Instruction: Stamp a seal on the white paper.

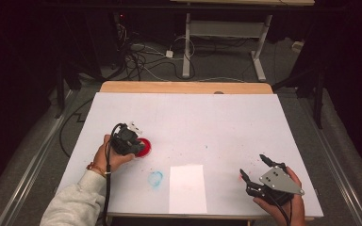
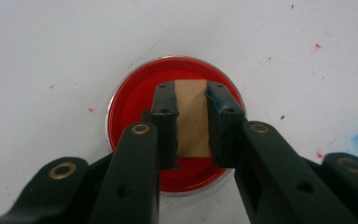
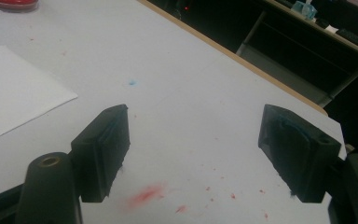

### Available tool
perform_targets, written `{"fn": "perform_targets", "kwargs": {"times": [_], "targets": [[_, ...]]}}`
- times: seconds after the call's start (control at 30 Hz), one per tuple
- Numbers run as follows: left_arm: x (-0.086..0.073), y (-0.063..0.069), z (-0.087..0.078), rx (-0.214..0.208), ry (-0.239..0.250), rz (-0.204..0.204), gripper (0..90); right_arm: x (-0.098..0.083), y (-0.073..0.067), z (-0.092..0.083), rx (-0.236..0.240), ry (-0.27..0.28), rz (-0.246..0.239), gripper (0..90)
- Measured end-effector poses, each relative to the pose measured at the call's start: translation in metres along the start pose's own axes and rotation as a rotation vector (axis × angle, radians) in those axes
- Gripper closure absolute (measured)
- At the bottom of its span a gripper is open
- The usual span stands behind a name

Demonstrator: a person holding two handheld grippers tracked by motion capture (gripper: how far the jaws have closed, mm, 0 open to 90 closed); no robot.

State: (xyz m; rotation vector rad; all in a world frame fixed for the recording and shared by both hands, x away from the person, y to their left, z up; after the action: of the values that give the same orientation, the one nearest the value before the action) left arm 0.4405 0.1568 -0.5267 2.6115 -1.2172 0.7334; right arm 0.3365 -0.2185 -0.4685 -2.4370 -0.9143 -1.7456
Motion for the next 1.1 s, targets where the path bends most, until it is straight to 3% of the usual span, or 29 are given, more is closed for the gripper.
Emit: {"fn": "perform_targets", "kwargs": {"times": [0.43,0.67,1.1], "targets": [[-0.0010,0.0004,0.0016,0.003,0.004,0.004,73.6,0.0023,-0.0020,0.0035,0.005,-0.001,-0.004,24.9],[-0.0026,-0.0014,0.0019,-0.025,0.027,-0.016,73.6,0.0030,0.0001,0.0061,0.005,-0.003,0.000,25.0],[-0.0023,0.0001,-0.0001,0.002,0.042,-0.018,73.5,0.0055,0.0006,0.0059,0.007,0.009,0.000,25.0]]}}
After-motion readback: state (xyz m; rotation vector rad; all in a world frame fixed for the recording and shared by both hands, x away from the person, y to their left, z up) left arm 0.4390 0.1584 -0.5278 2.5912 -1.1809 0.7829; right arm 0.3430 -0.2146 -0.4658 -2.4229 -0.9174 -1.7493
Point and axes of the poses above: each handheld gripper's, and its own axes: z roughly forward along the jaws, x roughly out of its top, y roughly to its right, the point moved 9 cm from there along z, roughly forward along the jaws, and after that the axes turned 4 degrees about z, right-handed, at the moved point
